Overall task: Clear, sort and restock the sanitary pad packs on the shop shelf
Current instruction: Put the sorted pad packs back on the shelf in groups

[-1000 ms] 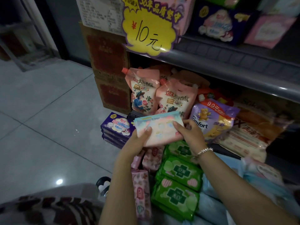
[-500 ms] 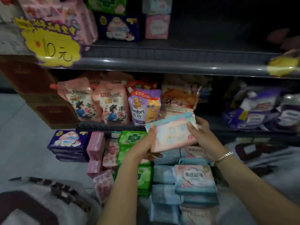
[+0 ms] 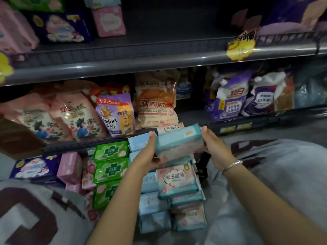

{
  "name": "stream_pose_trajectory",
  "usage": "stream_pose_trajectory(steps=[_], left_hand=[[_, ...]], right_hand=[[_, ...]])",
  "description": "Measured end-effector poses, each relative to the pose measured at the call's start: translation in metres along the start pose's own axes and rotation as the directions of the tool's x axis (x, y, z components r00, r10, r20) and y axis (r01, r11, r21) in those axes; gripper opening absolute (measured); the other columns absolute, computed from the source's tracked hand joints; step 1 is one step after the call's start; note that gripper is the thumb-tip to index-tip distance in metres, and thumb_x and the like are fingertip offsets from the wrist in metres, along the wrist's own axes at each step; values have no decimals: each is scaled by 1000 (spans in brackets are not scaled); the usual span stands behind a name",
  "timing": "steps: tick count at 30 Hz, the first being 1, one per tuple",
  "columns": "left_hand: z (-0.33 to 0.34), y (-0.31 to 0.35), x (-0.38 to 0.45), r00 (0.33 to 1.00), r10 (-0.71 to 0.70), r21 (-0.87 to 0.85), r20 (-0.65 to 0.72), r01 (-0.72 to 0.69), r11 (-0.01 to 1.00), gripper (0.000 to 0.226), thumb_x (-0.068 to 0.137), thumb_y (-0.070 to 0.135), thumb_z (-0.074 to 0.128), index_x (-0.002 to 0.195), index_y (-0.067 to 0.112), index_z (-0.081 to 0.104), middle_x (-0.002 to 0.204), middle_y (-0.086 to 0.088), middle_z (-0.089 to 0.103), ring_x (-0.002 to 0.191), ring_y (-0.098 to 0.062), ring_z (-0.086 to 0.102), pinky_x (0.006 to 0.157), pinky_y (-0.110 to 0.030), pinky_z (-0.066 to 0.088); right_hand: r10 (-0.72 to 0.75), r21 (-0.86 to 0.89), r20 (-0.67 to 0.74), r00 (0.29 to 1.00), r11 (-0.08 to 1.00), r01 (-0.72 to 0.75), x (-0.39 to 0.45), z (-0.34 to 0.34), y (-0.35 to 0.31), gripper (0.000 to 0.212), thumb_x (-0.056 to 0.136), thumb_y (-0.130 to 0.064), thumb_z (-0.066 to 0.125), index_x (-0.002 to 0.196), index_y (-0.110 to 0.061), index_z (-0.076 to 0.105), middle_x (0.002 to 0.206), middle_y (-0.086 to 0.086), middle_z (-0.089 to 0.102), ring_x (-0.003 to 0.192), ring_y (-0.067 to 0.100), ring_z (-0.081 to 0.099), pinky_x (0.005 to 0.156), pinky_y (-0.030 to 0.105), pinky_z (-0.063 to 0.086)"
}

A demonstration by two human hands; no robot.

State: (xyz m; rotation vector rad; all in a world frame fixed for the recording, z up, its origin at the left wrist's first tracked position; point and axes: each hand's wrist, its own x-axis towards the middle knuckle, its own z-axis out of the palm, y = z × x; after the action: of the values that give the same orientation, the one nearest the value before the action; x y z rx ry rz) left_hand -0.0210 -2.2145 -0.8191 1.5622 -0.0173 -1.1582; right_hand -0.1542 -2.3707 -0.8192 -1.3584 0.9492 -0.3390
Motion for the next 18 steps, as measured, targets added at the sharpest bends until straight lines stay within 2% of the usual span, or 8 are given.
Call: stream_pose_trajectory(steps=[2, 4, 5, 7, 10, 13, 15, 18], left_hand=[[3, -3, 7, 998, 62, 28, -3, -62, 998, 63, 89, 71, 33, 125, 26, 60, 130, -7, 56, 113, -25, 58, 84, -39, 53], [7, -7, 14, 980, 198, 198, -31, -189, 962, 43, 89, 71, 38, 107, 43, 66, 138, -1, 51, 123, -21, 49, 98, -41, 46], [9, -10, 16, 956, 288, 284, -58, -261, 923, 30, 92, 63, 41, 101, 48, 65, 138, 0, 51, 122, -18, 48, 98, -38, 43], [10, -15, 25, 896, 429, 364, -114, -364, 857, 16, 98, 44, 46, 107, 46, 59, 135, -4, 52, 112, -12, 48, 92, -30, 38], [10, -18, 43, 852, 509, 392, -124, -429, 814, 24, 97, 29, 55, 120, 36, 57, 136, -9, 48, 101, -3, 51, 89, -18, 39], [13, -14, 60, 833, 533, 428, -150, -432, 794, 32, 96, 22, 56, 128, 26, 56, 136, -9, 46, 95, 9, 47, 73, 2, 36], [14, -8, 71, 828, 534, 431, -173, -424, 796, 36, 97, 21, 55, 133, 23, 54, 135, -7, 43, 93, 5, 46, 71, -1, 35], [17, 3, 85, 837, 515, 466, -184, -387, 796, 38, 98, 23, 54, 135, 24, 52, 129, -8, 38, 90, -6, 46, 80, -18, 37]], right_hand=[[30, 92, 4, 1000, 995, -30, -1, -1, 3, 33, 100, -48, 36, 109, -25, 58, 103, -2, 66, 89, 8, 64, 67, 22, 51], [27, 143, -13, 1000, 989, -25, 2, -1, 10, 31, 100, -43, 44, 110, -16, 58, 99, 0, 67, 84, 7, 67, 63, 19, 52], [20, 154, -31, 999, 988, -15, 5, 0, 14, 27, 98, -38, 49, 107, -14, 57, 100, 2, 68, 84, 9, 69, 63, 21, 53], [-24, 156, -88, 996, 987, 38, 10, 4, 18, 15, 95, -27, 59, 99, -13, 56, 103, 7, 67, 84, 13, 68, 62, 22, 54], [-65, 126, -169, 983, 988, 86, 27, 10, 23, 9, 91, -14, 65, 92, -14, 56, 100, 5, 63, 87, 18, 61, 68, 23, 51], [-74, 107, -178, 981, 990, 94, 50, 15, 25, 13, 91, -11, 64, 100, -16, 56, 108, 2, 61, 88, 12, 60, 71, 23, 50], [-49, 129, -160, 986, 989, 71, 66, 17, 24, 19, 92, -10, 62, 107, -19, 56, 115, 0, 59, 91, 11, 62, 66, 23, 52], [-28, 136, -154, 988, 989, 50, 89, 21, 23, 25, 93, -6, 59, 115, -18, 55, 119, -1, 57, 90, 7, 60, 60, 17, 50]])
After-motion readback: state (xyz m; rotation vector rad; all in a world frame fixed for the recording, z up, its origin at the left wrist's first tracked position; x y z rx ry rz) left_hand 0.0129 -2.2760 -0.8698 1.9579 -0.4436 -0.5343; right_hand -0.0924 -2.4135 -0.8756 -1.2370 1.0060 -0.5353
